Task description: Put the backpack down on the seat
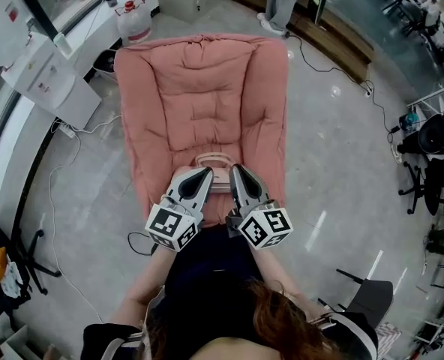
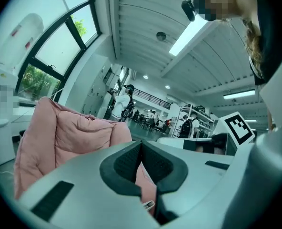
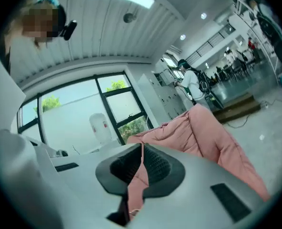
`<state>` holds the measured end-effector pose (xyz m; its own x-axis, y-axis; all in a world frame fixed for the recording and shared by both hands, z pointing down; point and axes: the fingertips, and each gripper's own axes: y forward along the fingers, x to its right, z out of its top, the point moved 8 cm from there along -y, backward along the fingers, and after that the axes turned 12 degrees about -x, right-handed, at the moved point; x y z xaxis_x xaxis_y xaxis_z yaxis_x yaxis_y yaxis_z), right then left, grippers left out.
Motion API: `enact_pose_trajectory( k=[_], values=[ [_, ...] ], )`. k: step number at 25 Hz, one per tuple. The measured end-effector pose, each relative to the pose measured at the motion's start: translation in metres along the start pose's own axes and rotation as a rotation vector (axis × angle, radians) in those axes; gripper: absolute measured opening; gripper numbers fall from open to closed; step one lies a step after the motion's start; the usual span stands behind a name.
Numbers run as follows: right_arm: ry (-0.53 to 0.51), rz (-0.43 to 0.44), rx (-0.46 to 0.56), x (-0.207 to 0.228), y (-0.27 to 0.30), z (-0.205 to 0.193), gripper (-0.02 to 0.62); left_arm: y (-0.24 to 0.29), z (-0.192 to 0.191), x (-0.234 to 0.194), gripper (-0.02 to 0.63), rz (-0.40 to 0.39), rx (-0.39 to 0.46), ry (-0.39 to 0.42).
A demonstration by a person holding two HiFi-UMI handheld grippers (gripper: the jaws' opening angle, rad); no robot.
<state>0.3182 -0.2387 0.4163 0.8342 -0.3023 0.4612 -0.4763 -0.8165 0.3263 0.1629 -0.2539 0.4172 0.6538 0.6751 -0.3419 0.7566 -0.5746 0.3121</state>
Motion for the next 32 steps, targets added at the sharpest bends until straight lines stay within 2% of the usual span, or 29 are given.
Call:
enact_pose_trajectory(
  k=[3, 5, 11, 20, 32],
  values=[
    [-0.148, -0.108, 0.007, -0.005, -0.005, -0.005, 0.041, -0.003, -0.005, 0.004, 0.02, 0.041, -0.043, 0.057],
    [-0.169, -0.139, -0.004, -0.005, -0.008, -0.012, 0.041, -0.003, -0.011, 0.004, 0.02, 0.068, -0.068, 0.052],
    [-0.185, -0.16, -0.119, -0.003, -0.005, -0.027, 0.04, -0.001, -0.017, -0.001, 0.02, 0.071, -0.09, 0.025],
    [-0.147, -0.174, -0.101, 0.004, -0.014, -0.026, 0.037, 0.008, -0.019, 0.011, 0.02, 0.04, -0.104, 0.055],
    [-0.116, -0.175, -0.116, 0.009, -0.008, -0.027, 0.037, 0.009, -0.02, -0.003, 0.02, 0.063, -0.111, 0.019]
  ],
)
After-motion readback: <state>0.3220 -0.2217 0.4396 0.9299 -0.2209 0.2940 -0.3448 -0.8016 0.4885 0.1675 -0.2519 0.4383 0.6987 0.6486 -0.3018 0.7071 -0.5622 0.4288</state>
